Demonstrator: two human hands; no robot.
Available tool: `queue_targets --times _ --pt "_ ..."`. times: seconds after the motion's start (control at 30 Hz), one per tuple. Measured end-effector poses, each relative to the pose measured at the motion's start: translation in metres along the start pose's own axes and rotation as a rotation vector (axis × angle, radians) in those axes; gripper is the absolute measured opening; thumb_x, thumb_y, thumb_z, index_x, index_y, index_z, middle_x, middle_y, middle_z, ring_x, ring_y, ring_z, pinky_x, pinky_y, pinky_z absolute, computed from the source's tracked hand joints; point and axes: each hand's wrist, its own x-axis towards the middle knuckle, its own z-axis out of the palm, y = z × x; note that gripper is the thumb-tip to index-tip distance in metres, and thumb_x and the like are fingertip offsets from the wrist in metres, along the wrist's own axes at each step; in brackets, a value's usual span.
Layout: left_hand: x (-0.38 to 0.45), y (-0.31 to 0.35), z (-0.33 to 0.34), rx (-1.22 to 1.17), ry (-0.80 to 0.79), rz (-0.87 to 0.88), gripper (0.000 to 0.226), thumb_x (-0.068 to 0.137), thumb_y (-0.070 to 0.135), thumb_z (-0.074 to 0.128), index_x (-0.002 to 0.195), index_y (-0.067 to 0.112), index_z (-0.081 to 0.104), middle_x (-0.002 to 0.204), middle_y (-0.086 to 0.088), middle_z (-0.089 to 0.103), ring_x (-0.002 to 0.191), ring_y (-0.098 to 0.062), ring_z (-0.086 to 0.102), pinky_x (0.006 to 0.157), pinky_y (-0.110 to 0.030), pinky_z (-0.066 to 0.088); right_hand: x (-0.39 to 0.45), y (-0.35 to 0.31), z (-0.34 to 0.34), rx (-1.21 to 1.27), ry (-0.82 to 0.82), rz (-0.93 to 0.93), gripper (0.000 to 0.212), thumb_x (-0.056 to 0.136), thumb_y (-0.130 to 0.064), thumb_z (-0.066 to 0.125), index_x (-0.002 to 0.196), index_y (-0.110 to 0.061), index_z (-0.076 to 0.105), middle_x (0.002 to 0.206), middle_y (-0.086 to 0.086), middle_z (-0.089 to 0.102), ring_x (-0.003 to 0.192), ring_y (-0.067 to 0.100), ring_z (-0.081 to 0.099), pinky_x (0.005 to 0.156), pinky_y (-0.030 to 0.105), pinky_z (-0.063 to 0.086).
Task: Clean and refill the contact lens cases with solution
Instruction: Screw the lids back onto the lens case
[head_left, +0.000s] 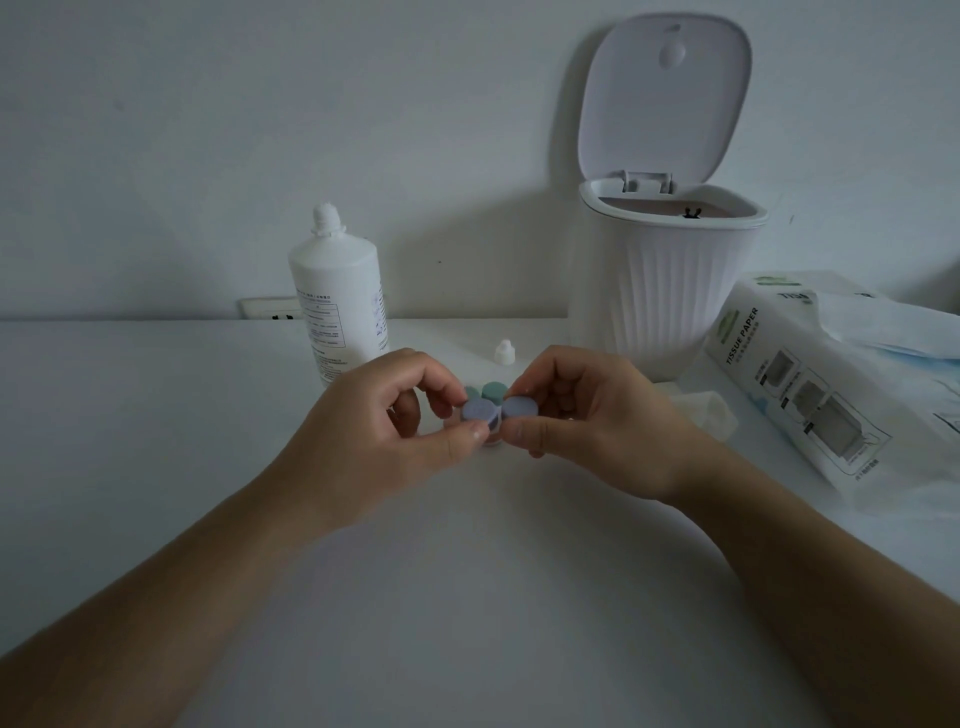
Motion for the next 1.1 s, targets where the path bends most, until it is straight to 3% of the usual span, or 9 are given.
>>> queue_targets --times 0.13,0.23,0.33,0.47,0.6,0.73,0.83,0.97,1.1 --pt "-0.0004 0.0034 -0.0009 -0.036 -0.094 0.008 0.033 0.076 0.044 0.063 0.107 0.037 0.072 0.086 0.018 0.062 0.057 -0.007 0.045 0.056 -0.014 0.039 0.0007 0.0019 -0.0006 0.016 -0.013 0.006 0.02 0.078 -0.02 0.083 0.088 -0.012 0.067 0.079 0.009 0.072 0.068 0.017 0.066 0.067 0.029 0.056" --pt "-0.0016 0.0015 -0.0001 -0.049 -0.128 -0.016 0.045 0.076 0.048 0.065 0.119 0.039 0.068 0.094 0.013 0.064 0.058 -0.005 0.047 0.055 -0.014 0.04 0.0005 0.0007 0.0004 0.023 -0.006 0.003 0.028 0.074 -0.027 0.082 0.089 -0.009 0.067 0.081 0.012 0.071 0.068 0.017 0.066 0.067 0.028 0.056" --pt "-0.0011 -0.0009 0.0009 -0.022 -0.106 -0.037 0.04 0.075 0.048 0.075 0.112 0.037 0.069 0.087 0.011 0.065 0.054 -0.005 0.044 0.051 -0.019 0.038 0.0001 -0.001 0.0006 0.008 -0.004 0.005 0.031 0.071 -0.031 0.081 0.089 -0.01 0.067 0.079 0.01 0.071 0.067 0.017 0.066 0.067 0.029 0.057" --pt "-0.0009 -0.0007 0.0017 0.0 -0.077 0.004 0.016 0.08 0.034 0.076 0.094 0.03 0.069 0.059 0.023 0.054 0.048 -0.004 0.039 0.048 -0.014 0.032 -0.0002 -0.0005 0.0004 0.001 -0.009 0.007 0.028 0.072 -0.03 0.082 0.088 -0.012 0.068 0.076 0.004 0.071 0.067 0.016 0.066 0.066 0.027 0.056" --pt "-0.0018 0.0019 0.0015 -0.006 -0.111 0.018 0.024 0.085 0.03 0.069 0.109 0.031 0.074 0.074 0.024 0.061 0.054 -0.003 0.045 0.052 -0.009 0.034 0.0004 0.0016 0.0002 0.014 -0.015 0.008 0.02 0.078 -0.021 0.083 0.088 -0.013 0.068 0.08 0.01 0.072 0.069 0.019 0.066 0.068 0.032 0.056" --pt "-0.0028 -0.001 0.001 -0.045 -0.124 -0.031 0.042 0.078 0.046 0.069 0.119 0.04 0.069 0.093 0.015 0.067 0.055 -0.004 0.045 0.053 -0.014 0.038 0.0004 0.0013 0.0 0.011 -0.018 0.008 0.019 0.078 -0.023 0.083 0.088 -0.015 0.068 0.082 0.012 0.072 0.069 0.02 0.066 0.069 0.035 0.056" --pt "-0.0013 -0.0033 0.0007 -0.025 -0.084 -0.037 0.034 0.078 0.042 0.077 0.11 0.036 0.07 0.086 0.015 0.065 0.052 -0.004 0.043 0.05 -0.016 0.036 0.0 -0.0005 0.0003 -0.006 -0.01 0.005 0.031 0.073 -0.033 0.082 0.089 -0.012 0.068 0.081 0.012 0.071 0.068 0.018 0.066 0.068 0.032 0.056" --pt "-0.001 -0.0024 0.0002 0.009 -0.071 -0.011 0.015 0.08 0.036 0.076 0.092 0.031 0.07 0.058 0.022 0.052 0.049 -0.004 0.038 0.049 -0.014 0.032 -0.0003 -0.0009 0.0002 -0.015 -0.016 0.002 0.031 0.072 -0.033 0.081 0.09 -0.012 0.068 0.08 0.009 0.071 0.067 0.016 0.066 0.066 0.027 0.056" --pt "-0.0017 0.0034 0.0006 -0.024 -0.097 0.023 0.021 0.084 0.036 0.07 0.105 0.032 0.074 0.075 0.022 0.061 0.055 -0.004 0.043 0.053 -0.011 0.035 0.0001 -0.0001 0.0004 -0.008 -0.018 0.002 0.031 0.072 -0.032 0.081 0.09 -0.01 0.068 0.08 0.011 0.071 0.067 0.016 0.065 0.066 0.029 0.056"
